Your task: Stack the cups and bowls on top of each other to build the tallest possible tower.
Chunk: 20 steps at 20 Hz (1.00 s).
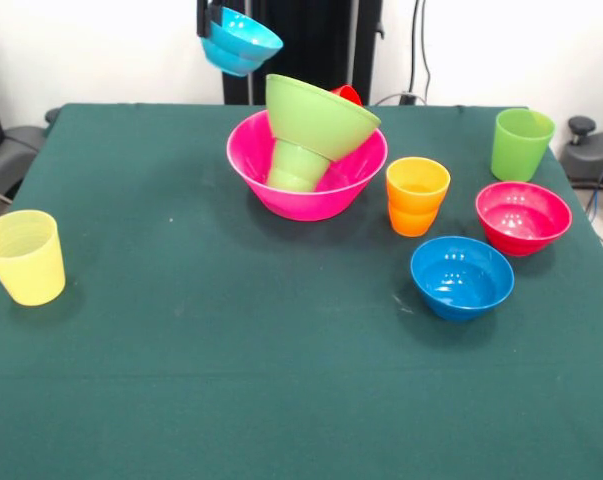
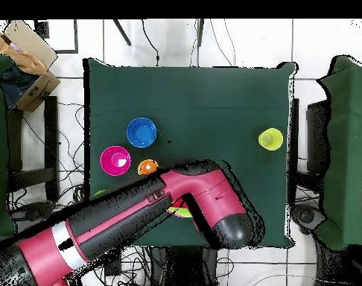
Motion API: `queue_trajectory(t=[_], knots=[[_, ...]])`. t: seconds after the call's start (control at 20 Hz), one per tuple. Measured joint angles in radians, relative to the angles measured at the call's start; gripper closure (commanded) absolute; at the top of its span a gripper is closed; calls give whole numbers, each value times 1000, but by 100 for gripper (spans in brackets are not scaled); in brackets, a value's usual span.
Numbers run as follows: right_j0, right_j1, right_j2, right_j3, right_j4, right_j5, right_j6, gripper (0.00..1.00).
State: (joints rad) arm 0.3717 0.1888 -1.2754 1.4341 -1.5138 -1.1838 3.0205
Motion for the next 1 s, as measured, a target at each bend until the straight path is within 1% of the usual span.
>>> queue_trajectory(t=[0.15, 0.25, 0.4, 0.65, 0.8, 1.0], knots=[[0, -23, 9, 20, 19, 8, 0, 100], [0, -54, 19, 38, 37, 9, 0, 100], [-1, -85, 26, 50, 46, 9, 0, 100], [-1, -143, 30, 56, 41, 9, 0, 100], [8, -149, 28, 49, 28, 9, 0, 100], [32, -117, 9, -3, 12, 9, 36, 100]])
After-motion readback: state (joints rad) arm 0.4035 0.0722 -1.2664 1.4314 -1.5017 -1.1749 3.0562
